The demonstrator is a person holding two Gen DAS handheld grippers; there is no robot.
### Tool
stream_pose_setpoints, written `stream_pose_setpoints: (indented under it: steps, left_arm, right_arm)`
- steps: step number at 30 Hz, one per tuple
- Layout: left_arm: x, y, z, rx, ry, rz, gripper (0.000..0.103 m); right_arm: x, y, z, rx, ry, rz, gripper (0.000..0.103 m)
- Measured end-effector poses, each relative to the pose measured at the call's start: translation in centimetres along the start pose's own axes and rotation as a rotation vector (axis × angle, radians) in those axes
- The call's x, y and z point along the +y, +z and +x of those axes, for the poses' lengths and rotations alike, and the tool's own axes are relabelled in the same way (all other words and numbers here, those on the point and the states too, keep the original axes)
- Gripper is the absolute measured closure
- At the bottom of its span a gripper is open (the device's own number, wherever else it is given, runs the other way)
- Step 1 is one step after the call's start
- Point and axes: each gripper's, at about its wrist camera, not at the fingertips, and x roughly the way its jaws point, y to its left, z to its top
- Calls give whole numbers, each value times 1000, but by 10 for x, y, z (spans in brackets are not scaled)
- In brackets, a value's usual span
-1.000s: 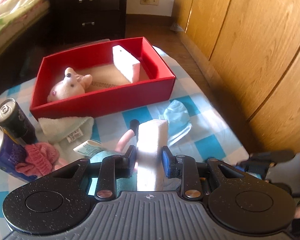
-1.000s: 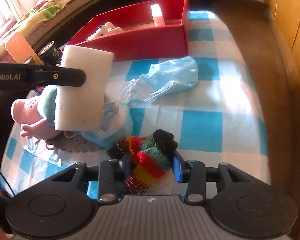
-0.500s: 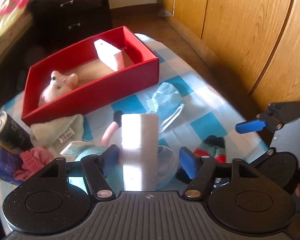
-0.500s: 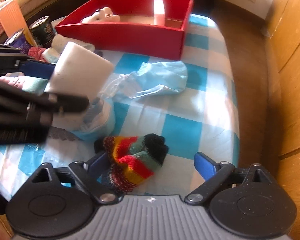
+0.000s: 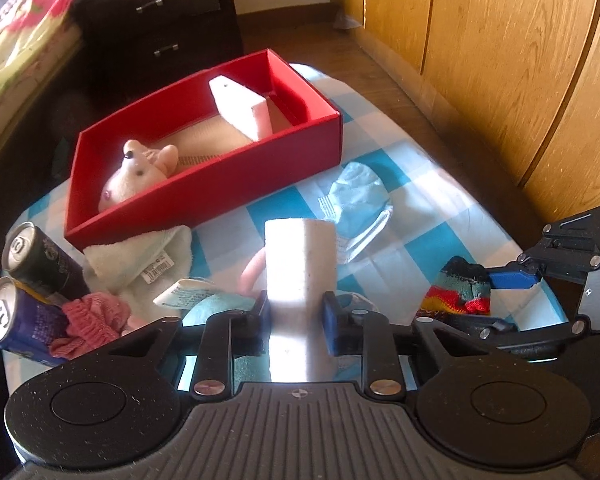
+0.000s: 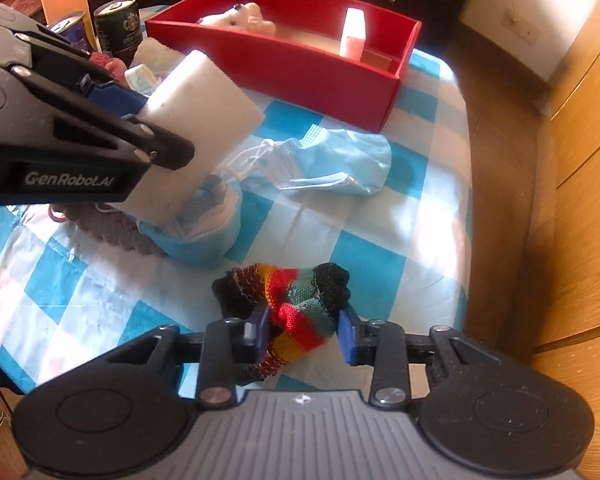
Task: Organize soft objects
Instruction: 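Carry foam block with left gripper while right gripper carries knit sock toward red box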
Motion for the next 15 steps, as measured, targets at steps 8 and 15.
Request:
stream_pose_setpoints:
  steps: [8, 15]
  left_arm:
    - [32, -2, -29, -54, -71, -135, 78]
    - [54, -6, -48, -89, -107, -225, 78]
  right_arm:
    - [-2, 6, -16, -52, 2, 28, 92]
    - [0, 11, -18, -70, 24, 33, 92]
